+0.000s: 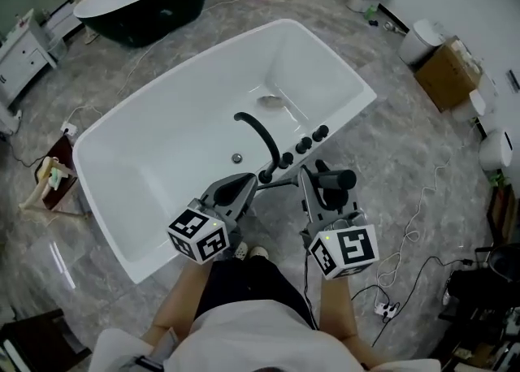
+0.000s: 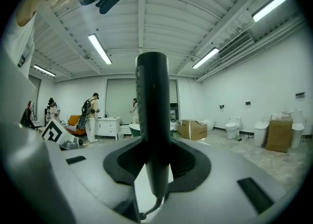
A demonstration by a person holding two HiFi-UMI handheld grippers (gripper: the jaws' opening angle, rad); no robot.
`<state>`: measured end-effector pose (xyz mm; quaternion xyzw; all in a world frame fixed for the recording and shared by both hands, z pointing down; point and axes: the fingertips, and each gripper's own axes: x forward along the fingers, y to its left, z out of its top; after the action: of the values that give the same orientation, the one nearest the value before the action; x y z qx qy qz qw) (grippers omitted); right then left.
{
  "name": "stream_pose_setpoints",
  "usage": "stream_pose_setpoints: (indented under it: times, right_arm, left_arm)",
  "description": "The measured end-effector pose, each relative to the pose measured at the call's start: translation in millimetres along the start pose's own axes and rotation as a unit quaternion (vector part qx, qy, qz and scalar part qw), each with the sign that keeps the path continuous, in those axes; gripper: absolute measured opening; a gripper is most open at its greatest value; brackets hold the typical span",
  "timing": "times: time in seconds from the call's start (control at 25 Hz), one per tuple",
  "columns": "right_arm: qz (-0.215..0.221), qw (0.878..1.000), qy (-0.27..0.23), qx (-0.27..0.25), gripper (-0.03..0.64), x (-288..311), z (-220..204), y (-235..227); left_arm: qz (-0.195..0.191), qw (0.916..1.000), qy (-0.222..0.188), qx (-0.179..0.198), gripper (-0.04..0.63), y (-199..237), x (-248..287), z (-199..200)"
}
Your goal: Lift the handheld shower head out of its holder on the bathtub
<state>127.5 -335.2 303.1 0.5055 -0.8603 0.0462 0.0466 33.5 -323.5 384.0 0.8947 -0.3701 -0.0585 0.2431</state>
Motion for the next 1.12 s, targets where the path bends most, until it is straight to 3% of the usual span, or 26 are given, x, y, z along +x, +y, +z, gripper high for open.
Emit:
stream_pose_setpoints:
  times: [0.44,0.76,1.12]
  right_arm:
    - [-0.123,0.992,-0.037,0.009,0.127,-88,23,-82]
    - [-0.205,0.978,-0.038,0.017,0.127,-152,17,-127]
    - [-0.299,0.953,-0.038,0.037,0.127,-230,4,-165]
  left_arm:
    - [-0.115,0.9915,0.052,0.029,0.012,-82,64,-20]
    - [-0.184,0.9784,0.087,0.038,0.012,-137,97,-45]
    - [-0.250,0.9588,0.129,0.039,0.012,-192,124,-78]
